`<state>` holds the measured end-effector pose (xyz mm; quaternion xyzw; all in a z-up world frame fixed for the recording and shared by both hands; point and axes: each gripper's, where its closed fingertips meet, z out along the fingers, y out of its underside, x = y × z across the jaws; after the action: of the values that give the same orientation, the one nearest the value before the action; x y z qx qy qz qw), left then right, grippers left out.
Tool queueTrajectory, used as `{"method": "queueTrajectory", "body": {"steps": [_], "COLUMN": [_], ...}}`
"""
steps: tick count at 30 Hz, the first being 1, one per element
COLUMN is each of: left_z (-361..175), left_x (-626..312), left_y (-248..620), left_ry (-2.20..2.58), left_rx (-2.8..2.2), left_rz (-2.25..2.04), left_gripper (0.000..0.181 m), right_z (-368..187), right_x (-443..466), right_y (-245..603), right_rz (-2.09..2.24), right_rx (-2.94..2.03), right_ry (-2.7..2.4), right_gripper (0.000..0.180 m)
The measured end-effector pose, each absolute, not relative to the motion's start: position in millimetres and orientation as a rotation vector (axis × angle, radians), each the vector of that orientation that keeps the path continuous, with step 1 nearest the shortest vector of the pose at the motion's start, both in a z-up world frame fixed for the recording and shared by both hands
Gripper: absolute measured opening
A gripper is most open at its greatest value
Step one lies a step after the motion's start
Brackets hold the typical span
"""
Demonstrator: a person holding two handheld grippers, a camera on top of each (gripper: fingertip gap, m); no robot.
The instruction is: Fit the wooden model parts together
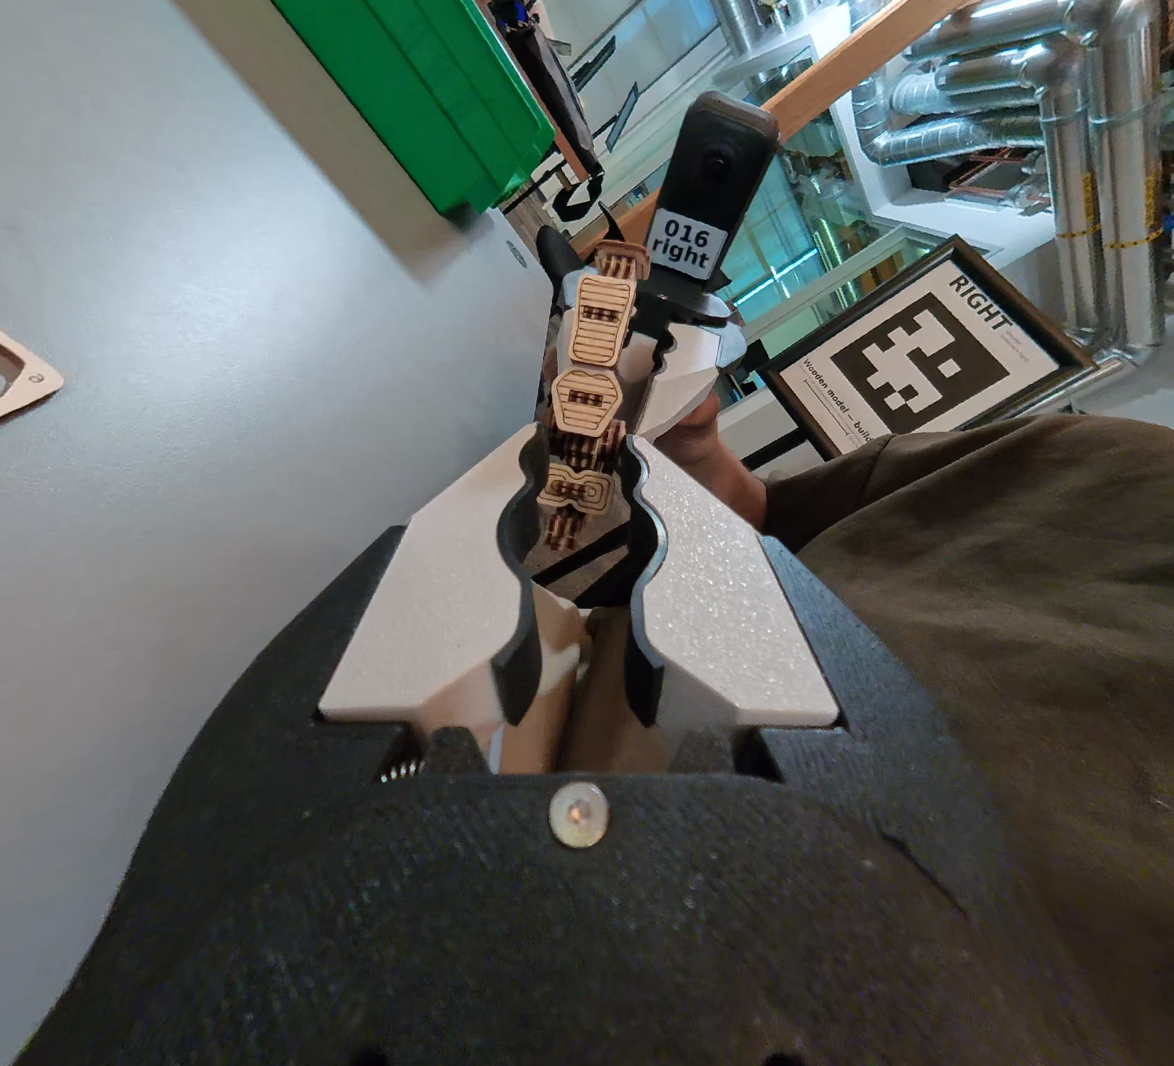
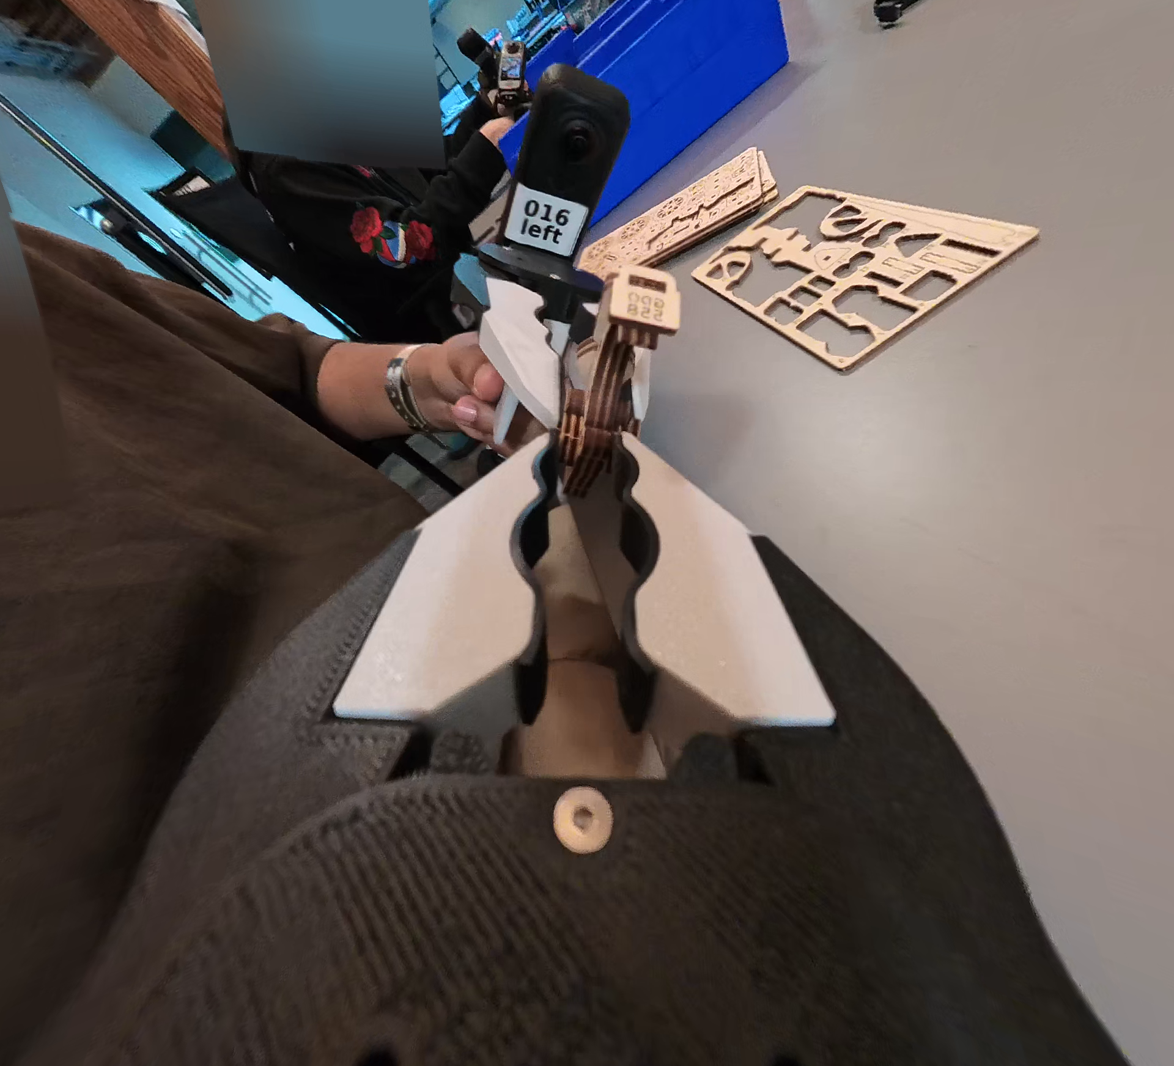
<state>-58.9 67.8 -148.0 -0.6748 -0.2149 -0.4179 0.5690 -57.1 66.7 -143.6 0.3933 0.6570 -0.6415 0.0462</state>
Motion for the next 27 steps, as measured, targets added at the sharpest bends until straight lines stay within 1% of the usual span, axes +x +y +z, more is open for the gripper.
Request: {"method": "queueTrajectory", "body": {"steps": [6,10,14,16,18,21,25,27], "left_z": [-144,-143,-148,-147,-145,-138,-127,-122], "left_x": [-57,-58,-68,-73,-73,-68,-66,-67], "left_y": [67,68,69,69,68,69,67,65], "left_ry": [-0.435,-0.457,-0.534,-0.566,-0.586,-0.608,-0.652,-0.66], "left_rx": [-1.591,-1.573,-1.57,-1.552,-1.53,-1.459,-1.312,-1.254], "left_rz": [-0.932,-0.941,-0.918,-0.919,-0.958,-1.078,-1.262,-1.307], "left_gripper": [0.019,0.02,0.04,0.042,0.041,0.035,0.028,0.027], "right_z": [-141,-139,-138,-135,-132,-126,-118,-117], "right_x": [-55,-57,-64,-68,-72,-74,-74,-73], "right_y": [66,68,77,86,93,97,95,90], "right_rz": [-1.948,-1.973,-2.009,-2.044,-2.065,-2.04,-1.874,-1.779], "right_rx": [1.171,1.187,1.248,1.291,1.32,1.296,1.149,1.06], "right_ry": [2.164,2.14,2.206,2.287,2.422,2.768,3.345,3.527], "right_gripper": [0.014,0.014,0.014,0.013,0.013,0.014,0.013,0.014]}}
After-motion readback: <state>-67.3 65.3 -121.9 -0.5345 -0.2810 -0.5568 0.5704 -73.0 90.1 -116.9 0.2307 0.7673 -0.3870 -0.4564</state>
